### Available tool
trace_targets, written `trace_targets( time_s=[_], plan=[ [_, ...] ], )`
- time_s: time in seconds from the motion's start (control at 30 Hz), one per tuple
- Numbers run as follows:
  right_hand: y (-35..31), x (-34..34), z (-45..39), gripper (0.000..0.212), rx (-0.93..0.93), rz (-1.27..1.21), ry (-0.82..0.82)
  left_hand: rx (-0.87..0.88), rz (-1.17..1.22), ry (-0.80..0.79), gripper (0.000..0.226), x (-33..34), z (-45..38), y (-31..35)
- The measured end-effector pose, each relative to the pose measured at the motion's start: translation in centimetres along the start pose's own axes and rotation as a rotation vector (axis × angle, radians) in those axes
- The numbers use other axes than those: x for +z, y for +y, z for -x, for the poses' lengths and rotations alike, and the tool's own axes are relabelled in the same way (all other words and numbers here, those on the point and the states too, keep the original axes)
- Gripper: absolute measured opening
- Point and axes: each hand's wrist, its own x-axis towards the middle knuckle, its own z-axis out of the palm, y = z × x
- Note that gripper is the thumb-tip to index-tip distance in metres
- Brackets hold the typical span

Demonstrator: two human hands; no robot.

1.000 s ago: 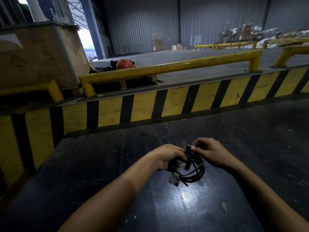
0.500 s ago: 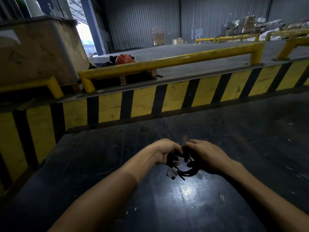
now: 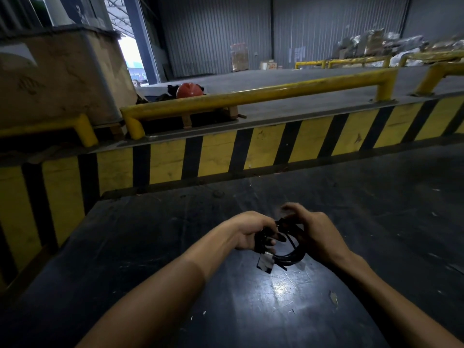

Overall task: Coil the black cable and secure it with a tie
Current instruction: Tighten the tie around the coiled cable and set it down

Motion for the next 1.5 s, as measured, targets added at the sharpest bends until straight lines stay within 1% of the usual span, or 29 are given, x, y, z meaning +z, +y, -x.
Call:
trace_targets(
  time_s=[0.07,0.1,0.17,0.3,0.37,0.43,0.5,0.57,0.63,0.7,0.73,0.77,0.87,0.9,1.0,1.03,1.1,1.13,1.17,1.23,1.3,1.37,1.43,1.5],
  plan=[
    [0.1,0.3,0.3,0.014,0.023,-0.018,0.026,-0.010,0.029,-0.028,0.012,-0.1,-0.1,-0.5],
    [0.1,0.5,0.6,0.010,0.028,-0.014,0.048,-0.009,0.047,-0.051,0.008,-0.2,-0.1,-0.9],
    [0.1,0.9,1.2,0.011,0.031,0.024,0.089,0.004,0.085,-0.089,0.005,-0.5,-0.1,-1.6],
    [0.1,1.6,2.1,0.013,0.007,-0.045,0.130,0.029,0.161,-0.074,0.012,-0.9,-0.3,-2.6],
    [0.2,1.9,2.3,0.011,-0.008,-0.087,0.106,0.047,0.174,-0.056,0.022,-1.3,-0.3,-2.7],
    [0.2,2.0,2.2,0.007,0.005,-0.100,0.049,0.063,0.176,-0.023,0.030,-1.6,-0.3,-2.7],
    [0.3,1.8,1.9,0.005,0.078,-0.167,-0.039,0.073,0.168,0.018,0.029,-1.6,-0.5,-2.9],
    [0.4,1.4,1.5,0.006,0.197,-0.259,-0.165,0.086,0.145,0.051,0.023,-1.5,-0.6,-3.1],
    [0.4,1.0,1.1,0.011,0.319,-0.434,-0.255,0.113,0.125,0.062,0.018,-1.6,-0.9,-3.3],
    [0.1,0.6,0.9,0.019,0.488,-0.688,-0.223,0.146,0.110,0.051,0.014,-1.9,-0.9,-3.3],
    [0.1,0.5,0.9,0.022,0.569,-0.760,-0.198,0.156,0.099,0.039,0.013,-2.1,-0.9,-3.2],
    [0.2,0.5,1.0,0.023,0.617,-0.775,-0.208,0.161,0.090,0.025,0.012,-2.2,-0.9,-3.2],
    [0.1,1.4,1.7,0.025,0.594,-0.725,-0.376,0.161,0.090,-0.002,0.010,-2.8,-1.0,-3.5],
    [0.0,1.8,1.9,0.024,0.588,-0.728,-0.383,0.158,0.093,-0.004,0.009,-3.0,-1.1,-3.7],
    [0.2,3.0,1.8,0.021,0.631,-0.736,-0.290,0.167,0.110,0.000,0.011,-3.2,-1.6,-4.3],
    [0.2,3.3,1.7,0.022,0.653,-0.756,-0.252,0.185,0.108,0.006,0.016,-3.3,-1.7,-4.6],
    [0.7,4.1,1.6,0.025,0.679,-0.799,-0.172,0.204,0.075,0.026,0.037,-3.5,-1.9,-5.4],
    [1.0,4.5,1.6,0.027,0.683,-0.801,-0.133,0.184,0.049,0.035,0.046,-3.7,-2.0,-6.0],
    [1.4,4.9,1.7,0.028,0.684,-0.790,-0.099,0.146,0.040,0.038,0.050,-3.8,-2.1,-6.8],
    [2.4,6.1,2.2,0.029,0.700,-0.756,-0.064,0.069,0.108,0.033,0.045,-4.1,-2.1,-8.6],
    [3.5,7.7,3.2,0.027,0.740,-0.702,-0.089,0.043,0.219,0.067,0.029,-4.1,-2.5,-10.4],
    [4.5,10.0,4.9,0.023,0.784,-0.607,-0.165,0.018,0.267,0.155,0.019,-3.9,-3.3,-12.4],
    [4.9,12.0,6.5,0.021,0.800,-0.512,-0.238,-0.024,0.235,0.227,0.019,-3.5,-3.8,-14.0],
    [5.5,14.1,7.6,0.024,0.811,-0.445,-0.323,-0.087,0.198,0.257,0.019,-3.5,-4.9,-15.9]
  ],
)
